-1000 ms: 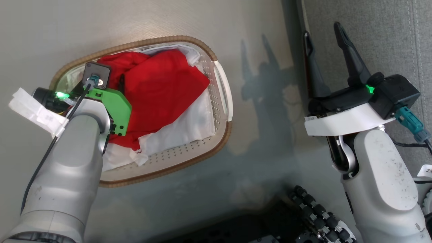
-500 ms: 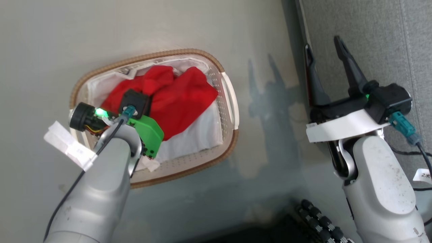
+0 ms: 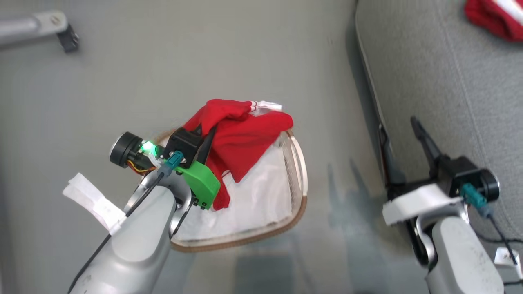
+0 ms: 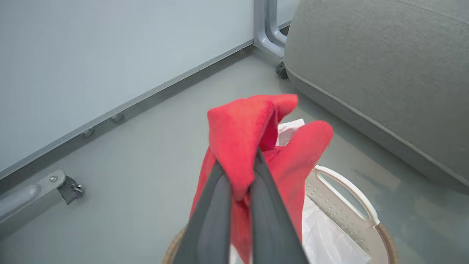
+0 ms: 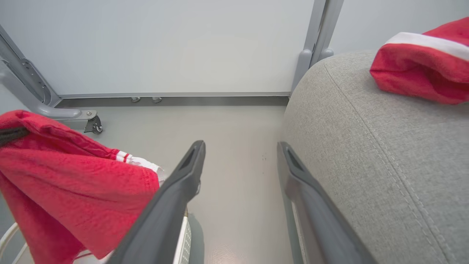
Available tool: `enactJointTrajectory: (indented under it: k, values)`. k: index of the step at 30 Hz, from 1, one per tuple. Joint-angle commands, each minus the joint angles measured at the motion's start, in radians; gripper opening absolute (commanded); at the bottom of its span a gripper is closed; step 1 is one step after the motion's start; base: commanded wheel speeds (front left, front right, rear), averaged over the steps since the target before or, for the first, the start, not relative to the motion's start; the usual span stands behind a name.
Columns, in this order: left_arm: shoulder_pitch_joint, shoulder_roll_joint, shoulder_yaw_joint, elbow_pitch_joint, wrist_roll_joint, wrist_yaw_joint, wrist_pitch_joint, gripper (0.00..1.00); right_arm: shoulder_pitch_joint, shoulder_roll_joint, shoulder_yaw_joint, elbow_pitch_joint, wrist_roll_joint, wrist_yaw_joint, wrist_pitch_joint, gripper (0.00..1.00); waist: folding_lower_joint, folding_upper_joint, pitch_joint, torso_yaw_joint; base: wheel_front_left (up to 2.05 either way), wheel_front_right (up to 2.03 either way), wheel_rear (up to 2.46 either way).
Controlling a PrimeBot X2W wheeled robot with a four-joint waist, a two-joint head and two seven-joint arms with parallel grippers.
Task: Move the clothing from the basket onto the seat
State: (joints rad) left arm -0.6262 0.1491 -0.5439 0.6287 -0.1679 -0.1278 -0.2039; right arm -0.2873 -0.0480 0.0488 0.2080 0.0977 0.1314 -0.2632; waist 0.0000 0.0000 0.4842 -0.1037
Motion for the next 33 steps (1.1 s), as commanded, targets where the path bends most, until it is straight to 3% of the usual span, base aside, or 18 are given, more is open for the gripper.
enactJointTrajectory:
  k: [1,8,16,27,33]
  values:
    - [0.022,0.017,-0.02,-0.032,-0.02,-0.003,0.017,0.0,0.037,-0.005,0.0,0.009,-0.001,-0.001,-0.002,1.0,0.0,0.0,-0.229,0.085,0.0,0.0,0.0]
    - [-0.042,0.131,-0.135,-0.2,-0.125,-0.003,0.14,0.0,0.124,-0.005,0.029,0.039,0.006,-0.001,-0.002,1.0,0.0,0.0,-0.401,0.088,0.0,0.0,0.0]
    - [-0.173,0.222,-0.235,-0.319,-0.235,-0.002,0.238,0.0,0.088,-0.004,0.12,0.009,0.011,-0.001,-0.002,1.0,0.0,0.0,-0.459,0.079,0.0,0.0,0.0]
    - [-0.272,0.219,-0.28,-0.339,-0.294,-0.002,0.244,0.0,-0.074,-0.004,0.313,-0.033,0.012,-0.001,-0.002,1.0,0.0,0.0,-0.482,0.075,0.0,0.0,0.0]
    - [-0.282,0.195,-0.307,-0.342,-0.299,-0.002,0.228,0.0,-0.179,-0.004,0.409,0.061,-0.018,-0.001,0.006,1.0,0.0,0.0,-0.489,0.087,0.0,0.0,0.0]
